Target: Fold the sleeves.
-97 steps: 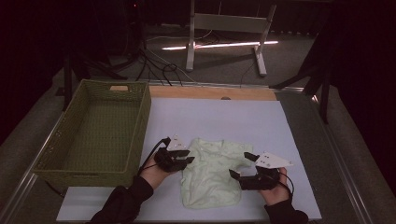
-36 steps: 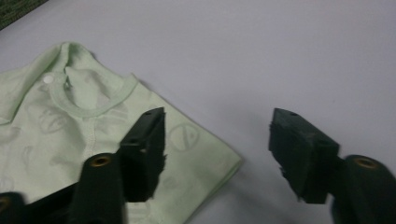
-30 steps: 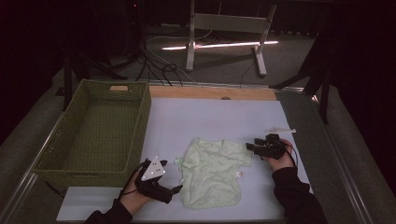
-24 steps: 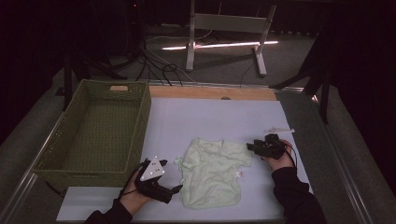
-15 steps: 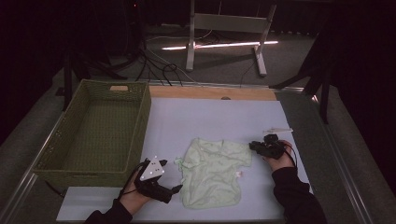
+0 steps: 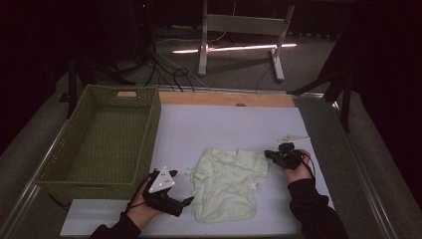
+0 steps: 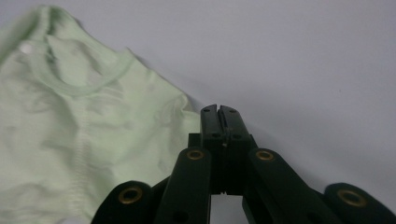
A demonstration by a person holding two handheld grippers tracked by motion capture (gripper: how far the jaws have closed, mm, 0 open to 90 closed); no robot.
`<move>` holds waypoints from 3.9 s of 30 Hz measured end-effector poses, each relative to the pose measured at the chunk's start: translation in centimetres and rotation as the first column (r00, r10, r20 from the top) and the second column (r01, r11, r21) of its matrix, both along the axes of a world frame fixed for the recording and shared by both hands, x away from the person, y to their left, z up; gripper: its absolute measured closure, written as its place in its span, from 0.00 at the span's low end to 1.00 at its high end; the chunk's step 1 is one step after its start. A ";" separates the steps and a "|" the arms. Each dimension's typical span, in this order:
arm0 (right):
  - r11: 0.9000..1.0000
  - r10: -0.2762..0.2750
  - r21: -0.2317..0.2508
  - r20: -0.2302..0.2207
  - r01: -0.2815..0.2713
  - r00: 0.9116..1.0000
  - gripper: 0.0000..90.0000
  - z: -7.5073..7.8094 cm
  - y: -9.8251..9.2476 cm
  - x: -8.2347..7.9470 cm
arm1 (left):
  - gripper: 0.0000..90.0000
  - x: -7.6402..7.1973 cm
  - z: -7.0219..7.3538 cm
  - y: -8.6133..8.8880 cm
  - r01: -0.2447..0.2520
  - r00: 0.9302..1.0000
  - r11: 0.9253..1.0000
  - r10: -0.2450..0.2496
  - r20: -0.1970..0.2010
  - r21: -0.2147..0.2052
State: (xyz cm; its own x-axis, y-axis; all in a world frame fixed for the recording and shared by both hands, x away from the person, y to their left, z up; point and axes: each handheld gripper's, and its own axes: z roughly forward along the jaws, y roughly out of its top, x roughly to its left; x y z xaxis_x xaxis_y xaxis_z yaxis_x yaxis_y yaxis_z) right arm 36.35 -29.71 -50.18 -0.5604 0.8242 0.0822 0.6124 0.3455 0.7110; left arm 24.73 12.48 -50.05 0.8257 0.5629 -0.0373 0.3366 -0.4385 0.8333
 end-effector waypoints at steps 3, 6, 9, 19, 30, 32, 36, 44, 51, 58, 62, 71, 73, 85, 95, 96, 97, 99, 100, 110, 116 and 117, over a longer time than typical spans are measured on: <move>1.000 0.005 -0.006 0.015 -0.005 1.000 1.00 0.8 0.5 -0.3 | 0.01 0.0 0.0 0.0 -0.003 1.000 1.000 0.003 -0.001 -0.003; 1.000 0.006 -0.025 0.030 -0.005 1.000 1.00 1.6 1.0 -0.5 | 0.01 0.0 0.0 0.0 -0.003 1.000 1.000 0.003 0.000 -0.004; 1.000 0.016 -0.015 0.041 -0.015 0.999 1.00 2.5 1.5 -0.8 | 0.01 0.0 0.0 0.0 -0.002 1.000 1.000 0.002 0.000 -0.003; 0.994 0.110 0.015 0.069 -0.111 0.992 1.00 4.4 4.4 -2.0 | 0.01 0.0 0.1 0.0 -0.004 1.000 1.000 0.004 0.003 -0.004; 0.983 0.176 0.039 0.035 -0.177 0.984 1.00 3.7 7.6 -2.4 | 0.01 0.0 0.1 0.0 -0.003 1.000 1.000 0.003 0.004 0.000; 0.981 0.188 0.034 0.030 -0.189 0.982 1.00 3.3 8.2 -2.5 | 0.01 0.0 0.1 0.0 -0.003 1.000 1.000 0.003 0.003 -0.004; 0.978 0.207 0.032 0.008 -0.207 0.978 1.00 2.6 9.2 -2.4 | 0.01 0.0 0.1 0.0 -0.002 1.000 1.000 0.002 0.003 -0.005; 0.975 0.220 0.028 -0.026 -0.220 0.975 1.00 1.2 11.0 -2.0 | 0.01 -0.1 0.1 0.0 0.001 1.000 1.000 -0.001 0.005 -0.003; 0.975 0.222 0.017 -0.052 -0.221 0.974 1.00 -0.1 11.8 -1.6 | 0.01 -0.1 0.1 0.0 0.001 1.000 1.000 -0.001 0.006 -0.007; 0.973 0.232 0.012 -0.076 -0.232 0.970 0.94 -0.8 12.1 -1.5 | 0.01 -0.1 0.2 0.1 0.001 1.000 1.000 -0.001 0.002 -0.010; 0.971 0.240 0.024 -0.064 -0.239 0.969 0.82 -0.7 12.1 -1.6 | 0.01 -0.1 0.2 0.1 0.001 1.000 1.000 -0.001 0.001 -0.013; 0.969 0.233 0.079 0.018 -0.234 0.972 0.46 1.1 11.1 -2.0 | 0.01 -0.1 0.4 0.1 0.001 1.000 1.000 -0.001 0.005 -0.013; 0.970 0.228 0.083 0.032 -0.230 0.973 0.38 1.4 10.7 -2.1 | 0.01 -0.1 0.4 0.1 0.000 1.000 1.000 0.000 0.004 -0.016; 0.968 0.220 0.109 0.058 -0.225 0.974 0.15 2.1 8.5 -2.9 | 0.01 0.2 1.6 0.1 -0.013 1.000 1.000 0.013 -0.003 -0.026; 0.970 0.199 0.124 0.085 -0.209 0.976 0.15 2.4 7.3 -3.3 | 0.01 0.9 3.1 -0.7 0.001 1.000 1.000 -0.001 -0.001 -0.008; 0.969 0.202 0.127 0.087 -0.212 0.975 0.17 2.5 7.2 -3.3 | 0.01 1.1 3.3 -0.9 0.002 1.000 1.000 -0.002 -0.002 -0.011; 0.965 0.214 0.132 0.087 -0.225 0.973 0.18 2.5 7.0 -3.3 | 0.01 1.2 3.4 -1.1 0.002 1.000 1.000 -0.002 -0.004 -0.013; 0.963 0.217 0.142 0.095 -0.229 0.971 0.18 2.6 6.9 -3.3 | 0.01 1.5 3.8 -1.4 0.002 1.000 1.000 -0.002 -0.005 -0.014; 0.963 0.218 0.139 0.100 -0.230 0.971 0.18 2.6 6.8 -3.2 | 0.01 1.7 4.0 -1.6 0.006 1.000 1.000 -0.006 -0.004 -0.006; 0.963 0.215 0.140 0.125 -0.232 0.969 0.19 3.2 6.3 -2.9 | 0.01 3.7 5.3 -3.3 -0.018 1.000 1.000 0.018 0.005 -0.021; 0.960 0.223 0.143 0.137 -0.242 0.965 0.20 3.5 6.0 -2.4 | 0.02 4.9 5.6 -3.7 -0.026 1.000 0.999 0.026 -0.007 -0.026; 0.958 0.222 0.156 0.130 -0.241 0.966 0.20 3.6 5.9 -2.2 | 0.03 5.1 5.6 -3.8 -0.019 1.000 0.999 0.019 -0.008 -0.032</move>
State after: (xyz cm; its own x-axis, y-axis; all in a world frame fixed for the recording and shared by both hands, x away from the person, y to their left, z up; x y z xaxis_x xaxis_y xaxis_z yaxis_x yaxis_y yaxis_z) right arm 34.12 -23.80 -46.62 -0.7473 0.6505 0.1355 0.4443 0.3375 0.8299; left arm 29.79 8.68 -44.48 0.8144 0.5771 -0.0617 0.3512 -0.4053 0.8440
